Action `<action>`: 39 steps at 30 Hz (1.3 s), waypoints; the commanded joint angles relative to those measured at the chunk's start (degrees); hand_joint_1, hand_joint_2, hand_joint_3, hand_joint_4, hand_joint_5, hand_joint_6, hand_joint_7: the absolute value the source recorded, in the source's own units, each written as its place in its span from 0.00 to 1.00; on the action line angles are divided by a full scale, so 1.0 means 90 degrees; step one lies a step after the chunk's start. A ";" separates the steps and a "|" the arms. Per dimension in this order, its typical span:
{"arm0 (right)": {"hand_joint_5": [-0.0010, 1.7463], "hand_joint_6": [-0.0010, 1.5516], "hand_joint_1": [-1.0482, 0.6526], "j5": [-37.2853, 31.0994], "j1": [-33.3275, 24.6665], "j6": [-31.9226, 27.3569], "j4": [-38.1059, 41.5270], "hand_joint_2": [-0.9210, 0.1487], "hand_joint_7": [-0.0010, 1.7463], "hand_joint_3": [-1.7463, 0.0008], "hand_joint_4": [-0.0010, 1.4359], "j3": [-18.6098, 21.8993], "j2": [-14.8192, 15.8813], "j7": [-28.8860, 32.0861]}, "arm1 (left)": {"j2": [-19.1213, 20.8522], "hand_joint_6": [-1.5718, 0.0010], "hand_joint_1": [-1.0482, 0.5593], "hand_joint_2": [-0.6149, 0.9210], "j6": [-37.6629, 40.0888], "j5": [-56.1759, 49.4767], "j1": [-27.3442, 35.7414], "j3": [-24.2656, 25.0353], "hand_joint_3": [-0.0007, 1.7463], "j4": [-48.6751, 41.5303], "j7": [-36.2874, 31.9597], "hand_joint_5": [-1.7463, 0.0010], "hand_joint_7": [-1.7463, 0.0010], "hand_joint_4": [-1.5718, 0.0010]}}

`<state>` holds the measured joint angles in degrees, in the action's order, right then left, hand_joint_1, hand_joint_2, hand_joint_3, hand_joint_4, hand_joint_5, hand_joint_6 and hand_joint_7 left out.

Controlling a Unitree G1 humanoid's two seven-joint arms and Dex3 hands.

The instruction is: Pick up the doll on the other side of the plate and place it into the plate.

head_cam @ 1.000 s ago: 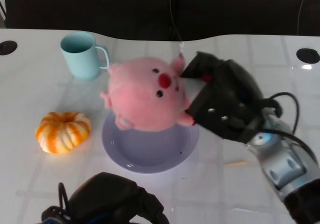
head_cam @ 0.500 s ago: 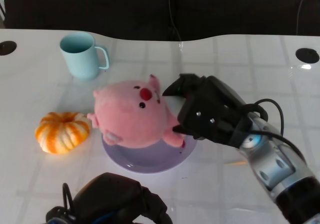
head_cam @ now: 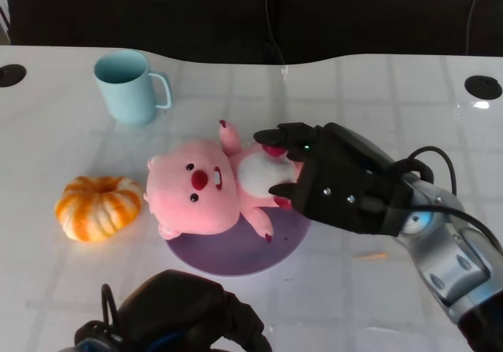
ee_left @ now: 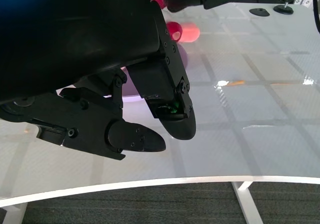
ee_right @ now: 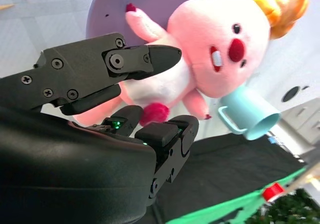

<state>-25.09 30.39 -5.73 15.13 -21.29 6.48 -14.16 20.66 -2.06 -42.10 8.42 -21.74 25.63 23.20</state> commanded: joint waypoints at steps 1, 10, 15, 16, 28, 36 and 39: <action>0.25 0.27 0.31 0.0229 -0.0167 -0.0192 -0.0569 0.00 0.00 0.86 0.19 0.0226 0.0242 -0.0301 | 0.0057 0.28 0.51 1.00 -0.0090 0.0042 -0.0007 0.0034 0.12 -0.0074 -0.0147 0.30 0.99 0.50; 0.43 0.34 0.34 0.0817 -0.0979 -0.0235 -0.2107 0.00 0.03 0.86 0.16 0.0906 0.0827 -0.0754 | 0.0027 0.29 0.50 1.00 -0.0061 0.0062 -0.0078 0.0029 0.13 -0.0124 -0.0131 0.31 1.00 0.50; 0.48 0.42 0.42 0.1320 -0.1742 0.0065 -0.2653 0.00 0.06 0.88 0.25 0.1459 0.1145 -0.0796 | 0.0068 0.29 0.50 1.00 0.0000 0.0017 -0.0140 0.0028 0.13 -0.0099 -0.0065 0.31 1.00 0.50; 0.50 0.44 0.44 0.1379 -0.1835 0.0167 -0.2671 0.00 0.07 0.88 0.28 0.1519 0.1198 -0.0792 | 0.0075 0.29 0.50 1.00 0.0009 0.0022 -0.0148 0.0032 0.13 -0.0097 -0.0054 0.31 1.00 0.50; 0.55 0.67 0.59 0.1946 -0.3350 0.0643 -0.3265 0.00 0.18 0.87 0.57 0.2291 0.1863 -0.1017 | 0.0261 0.29 0.50 1.00 -0.0014 0.0149 -0.0149 0.0232 0.12 -0.0039 -0.0003 0.33 1.00 0.50; 0.64 0.66 0.64 0.2410 -0.4092 -0.0368 -0.4406 0.02 0.24 0.80 0.54 0.2502 0.1772 -0.1131 | 0.0498 0.29 0.51 1.00 -0.0199 0.0404 -0.0060 0.0489 0.11 -0.0111 -0.0083 0.30 1.00 0.50; 0.68 0.60 0.65 0.2439 -0.4160 -0.0566 -0.4548 0.16 0.36 0.62 0.53 0.2436 0.1706 -0.1059 | 0.0556 0.29 0.51 1.00 -0.0277 0.0508 -0.0052 0.0561 0.11 -0.0160 -0.0103 0.29 1.00 0.49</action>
<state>-3.74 -6.80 -9.82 -24.90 0.32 21.83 -24.28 24.59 -4.12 -37.91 7.72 -17.44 24.81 22.49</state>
